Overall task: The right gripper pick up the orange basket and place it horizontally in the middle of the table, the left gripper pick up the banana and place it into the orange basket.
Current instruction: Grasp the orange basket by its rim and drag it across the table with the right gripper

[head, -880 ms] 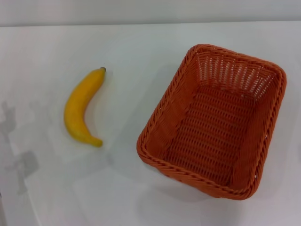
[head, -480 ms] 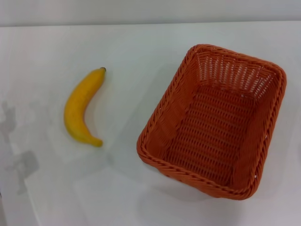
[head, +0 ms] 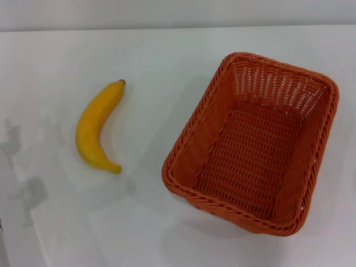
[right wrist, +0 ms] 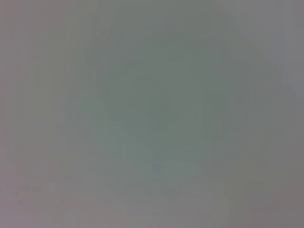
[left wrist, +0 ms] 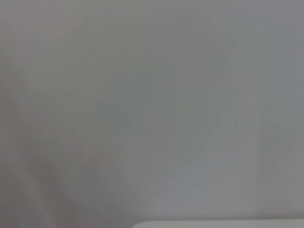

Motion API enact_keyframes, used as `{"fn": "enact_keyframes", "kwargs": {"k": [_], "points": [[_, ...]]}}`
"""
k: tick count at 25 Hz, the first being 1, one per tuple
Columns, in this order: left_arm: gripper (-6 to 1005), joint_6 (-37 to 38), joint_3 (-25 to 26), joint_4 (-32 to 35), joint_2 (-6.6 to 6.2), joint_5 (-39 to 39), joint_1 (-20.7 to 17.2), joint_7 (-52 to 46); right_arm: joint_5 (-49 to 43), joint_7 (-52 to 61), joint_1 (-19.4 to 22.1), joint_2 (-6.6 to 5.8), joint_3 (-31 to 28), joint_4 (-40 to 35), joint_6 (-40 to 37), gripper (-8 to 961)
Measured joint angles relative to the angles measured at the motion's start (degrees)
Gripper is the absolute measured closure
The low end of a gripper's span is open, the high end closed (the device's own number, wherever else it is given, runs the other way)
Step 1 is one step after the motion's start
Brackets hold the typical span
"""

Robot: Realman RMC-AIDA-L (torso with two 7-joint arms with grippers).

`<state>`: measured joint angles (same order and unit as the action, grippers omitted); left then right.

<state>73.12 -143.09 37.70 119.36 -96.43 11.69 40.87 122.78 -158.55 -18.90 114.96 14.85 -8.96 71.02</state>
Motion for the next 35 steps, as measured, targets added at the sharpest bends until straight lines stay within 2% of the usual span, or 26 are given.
{"fn": "enact_keyframes", "kwargs": {"k": [4,9,11,13,16,17,18,19,20,21,22,23,24,31,35], "points": [[113,0.0,0.0,0.0,0.0,0.02,0.0,0.0,0.0,1.7,-0.04,-0.05,0.01,-0.07,0.0,138],[113,0.01,0.0,0.0,0.0,0.03,0.19,0.07,-0.51,13.8,-0.46,-0.17,1.15,-4.93,0.01,138],[113,0.0,0.0,0.05,0.0,0.09,0.29,0.07,-0.63,20.33,-0.47,-0.24,3.43,-8.46,0.15,138],[113,-0.02,-0.01,0.09,0.0,0.15,0.34,0.06,-0.68,28.18,-0.3,-0.84,7.45,-12.44,0.25,137],[113,-0.08,-0.05,0.05,0.0,0.25,0.35,0.04,-0.71,39.29,-0.06,-2.55,14.38,-17.09,0.51,137],[113,-0.18,-0.06,0.04,0.0,0.28,0.43,0.03,-0.71,39.29,-0.06,-2.55,14.38,-17.09,0.51,137],[113,-0.24,-0.06,0.04,0.0,0.29,0.48,0.02,-1.04,45.81,0.01,-4.17,18.88,-19.77,0.89,137],[113,-0.37,-0.07,0.03,0.0,0.29,0.55,0.01,-1.61,49.3,-0.02,-5.25,20.76,-20.7,1.3,137],[113,-0.53,-0.08,0.03,0.0,0.29,0.68,-0.02,-1.99,50.83,-0.09,-5.82,21.68,-21.14,1.56,137],[113,-0.53,-0.08,0.03,0.0,0.29,0.68,-0.02,-3.15,54.41,-0.33,-7.04,23.34,-21.83,2.32,138],[113,-0.61,-0.09,0.01,0.0,0.29,0.88,-0.05,-3.15,54.41,-0.33,-7.04,23.34,-21.83,2.32,138],[113,-0.64,-0.09,0.01,0.0,0.29,0.95,-0.06,-6.37,60.11,-1.32,-9.19,25.09,-22.78,4.49,138],[113,-0.68,-0.09,0.0,0.0,0.29,1.04,-0.06,-10.25,64.28,-2.4,-10.72,25.37,-23.85,7.01,138],[113,-1.38,-0.05,-0.2,0.0,0.27,1.77,-0.09,-23.16,75.33,-6.72,-14.06,25.43,-27.06,15.92,138],[113,-1.48,-0.04,-0.77,0.0,0.27,2.31,-0.09,-32.99,80.84,-10.49,-14.79,25.69,-29.39,20.53,137]]}}
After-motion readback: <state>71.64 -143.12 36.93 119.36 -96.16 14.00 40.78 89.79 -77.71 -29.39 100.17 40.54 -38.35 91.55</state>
